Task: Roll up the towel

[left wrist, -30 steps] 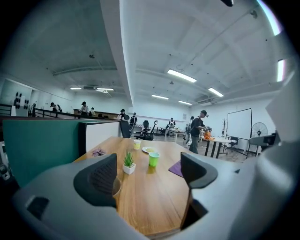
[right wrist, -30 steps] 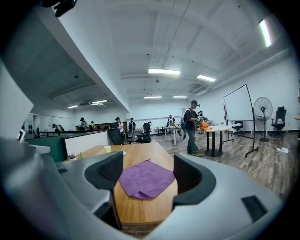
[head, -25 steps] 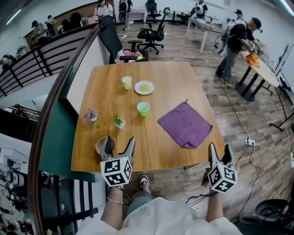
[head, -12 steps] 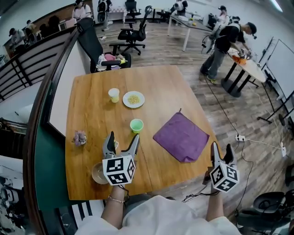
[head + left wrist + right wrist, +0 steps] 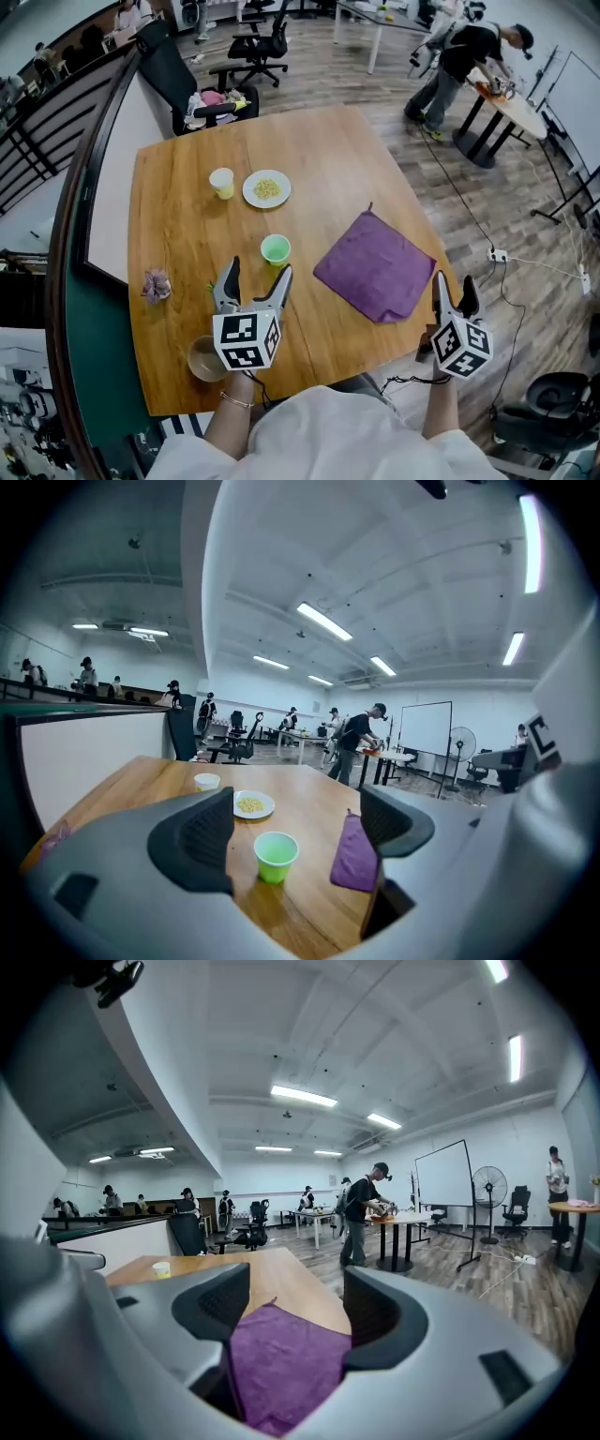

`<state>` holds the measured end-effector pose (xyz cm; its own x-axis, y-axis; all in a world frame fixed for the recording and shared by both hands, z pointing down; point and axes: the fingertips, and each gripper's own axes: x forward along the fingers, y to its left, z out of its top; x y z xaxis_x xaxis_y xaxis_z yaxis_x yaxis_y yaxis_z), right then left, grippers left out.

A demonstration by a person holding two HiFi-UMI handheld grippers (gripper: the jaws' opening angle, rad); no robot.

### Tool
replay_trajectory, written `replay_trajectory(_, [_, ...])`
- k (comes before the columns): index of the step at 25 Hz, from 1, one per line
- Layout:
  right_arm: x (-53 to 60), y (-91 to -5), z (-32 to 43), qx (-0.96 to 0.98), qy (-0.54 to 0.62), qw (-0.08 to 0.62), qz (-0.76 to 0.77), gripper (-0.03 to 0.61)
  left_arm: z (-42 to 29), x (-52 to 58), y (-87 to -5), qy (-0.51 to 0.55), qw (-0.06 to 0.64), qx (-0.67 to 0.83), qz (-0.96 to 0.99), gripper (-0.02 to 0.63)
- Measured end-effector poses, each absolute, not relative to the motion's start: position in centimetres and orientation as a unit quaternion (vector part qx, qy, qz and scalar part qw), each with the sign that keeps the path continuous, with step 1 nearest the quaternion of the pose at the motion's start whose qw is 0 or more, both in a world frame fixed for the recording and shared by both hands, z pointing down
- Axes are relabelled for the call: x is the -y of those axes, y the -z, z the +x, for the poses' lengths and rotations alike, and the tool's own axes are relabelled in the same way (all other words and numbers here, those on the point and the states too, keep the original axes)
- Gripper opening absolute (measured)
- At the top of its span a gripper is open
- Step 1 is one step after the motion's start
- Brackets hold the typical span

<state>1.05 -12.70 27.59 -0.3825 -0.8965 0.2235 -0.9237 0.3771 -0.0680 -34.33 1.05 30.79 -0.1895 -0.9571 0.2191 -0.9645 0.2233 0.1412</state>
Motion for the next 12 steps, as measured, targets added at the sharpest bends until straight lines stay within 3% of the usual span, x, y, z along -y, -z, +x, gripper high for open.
replay_trajectory(12, [13.9,-30.7,1.3,0.850,-0.108,0.134,0.499,0.282,-28.4,3.9,-33.8,-0.120,0.156,0.651,0.733,0.401])
